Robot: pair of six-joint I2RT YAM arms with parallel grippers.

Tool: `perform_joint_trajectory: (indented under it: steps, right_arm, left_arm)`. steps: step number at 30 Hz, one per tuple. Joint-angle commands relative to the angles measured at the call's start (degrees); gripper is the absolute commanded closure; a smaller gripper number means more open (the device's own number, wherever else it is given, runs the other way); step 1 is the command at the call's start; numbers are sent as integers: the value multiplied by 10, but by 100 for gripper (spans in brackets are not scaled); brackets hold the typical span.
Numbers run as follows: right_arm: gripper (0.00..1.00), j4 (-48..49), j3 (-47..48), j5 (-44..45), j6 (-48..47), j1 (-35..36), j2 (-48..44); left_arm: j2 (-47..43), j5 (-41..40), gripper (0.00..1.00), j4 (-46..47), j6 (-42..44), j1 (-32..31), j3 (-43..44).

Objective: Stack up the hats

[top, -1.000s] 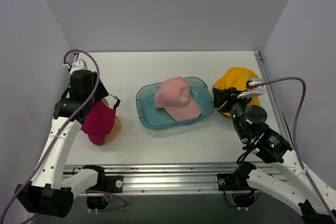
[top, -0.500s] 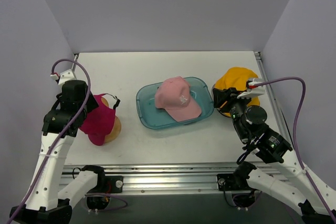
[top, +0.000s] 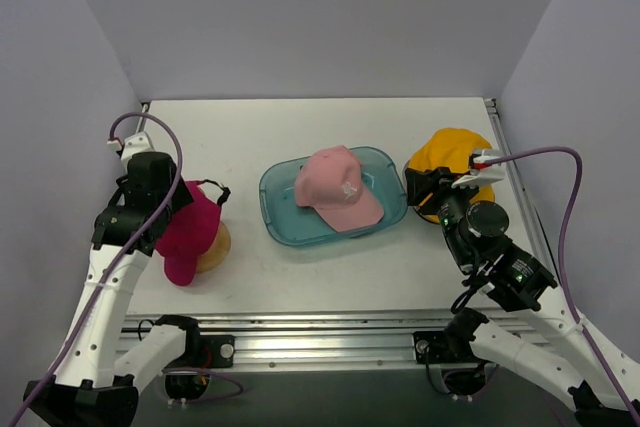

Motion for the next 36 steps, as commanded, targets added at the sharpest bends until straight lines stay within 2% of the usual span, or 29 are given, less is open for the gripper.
perform_joint_trajectory:
  steps: [1, 8, 13, 19, 27, 34, 36]
  right_arm:
    - [59, 15, 4, 8, -6, 3, -2]
    - [59, 13, 5, 9, -6, 3, -6]
    - [59, 12, 5, 9, -6, 3, -7]
    - [59, 10, 6, 9, -6, 3, -9]
    - [59, 13, 4, 8, -6, 3, -6]
    - [59, 15, 4, 9, -6, 3, 0]
    - [59, 15, 4, 8, -6, 2, 1]
  left_arm:
    - [33, 47, 35, 27, -1, 0, -11]
    - [85, 77, 37, 67, -9, -1, -1]
    - [91, 79, 39, 85, -14, -5, -10]
    - [50, 50, 39, 68, -31, -8, -23]
    - [-53, 13, 39, 45, -66, -14, -92]
    - [-77, -4, 38, 24, -75, -20, -69]
    - [-88, -37, 38, 4, -88, -20, -59]
